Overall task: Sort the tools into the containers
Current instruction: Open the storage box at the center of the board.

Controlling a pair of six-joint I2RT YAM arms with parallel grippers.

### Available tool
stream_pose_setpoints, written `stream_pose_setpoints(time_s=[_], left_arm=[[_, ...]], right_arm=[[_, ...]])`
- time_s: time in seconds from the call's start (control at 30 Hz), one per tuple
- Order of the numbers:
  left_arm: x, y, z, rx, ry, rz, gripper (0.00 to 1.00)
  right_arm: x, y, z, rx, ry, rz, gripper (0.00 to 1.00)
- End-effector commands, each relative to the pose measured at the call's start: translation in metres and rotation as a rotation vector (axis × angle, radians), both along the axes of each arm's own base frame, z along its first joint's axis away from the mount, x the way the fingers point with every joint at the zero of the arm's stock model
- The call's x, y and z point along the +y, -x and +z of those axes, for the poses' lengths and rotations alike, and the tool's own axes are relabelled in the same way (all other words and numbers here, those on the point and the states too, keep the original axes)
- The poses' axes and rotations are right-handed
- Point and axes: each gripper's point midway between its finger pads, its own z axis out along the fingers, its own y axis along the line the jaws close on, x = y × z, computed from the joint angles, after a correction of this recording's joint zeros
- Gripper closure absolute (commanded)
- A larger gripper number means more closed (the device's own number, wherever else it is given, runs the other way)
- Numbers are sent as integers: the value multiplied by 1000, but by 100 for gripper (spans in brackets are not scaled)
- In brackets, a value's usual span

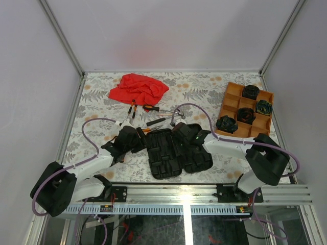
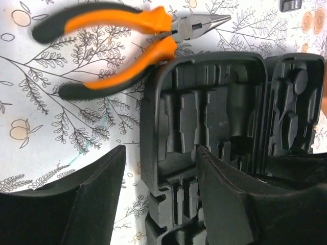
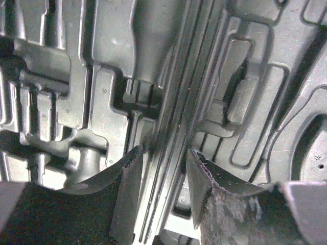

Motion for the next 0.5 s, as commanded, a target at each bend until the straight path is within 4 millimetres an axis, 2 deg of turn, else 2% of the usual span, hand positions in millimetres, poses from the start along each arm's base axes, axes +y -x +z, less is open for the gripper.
stream_pose_setpoints(time_s=[0.0,0.2,0.3,0.47], left_arm=[[8,-6,10,-25,-16,37,44],[16,-6,19,-49,-32,56,42],[17,-6,21,-56,-34,53,41],[15,-7,22,-58,-37,40,41]], right_arm=[[14,-23,-3,-50,3,-58,54],[16,-26,3,-63,-1,-69,55],[5,-22,5,-64,18,-83,54],[-14,-7,-7,-36,20,-126,55]])
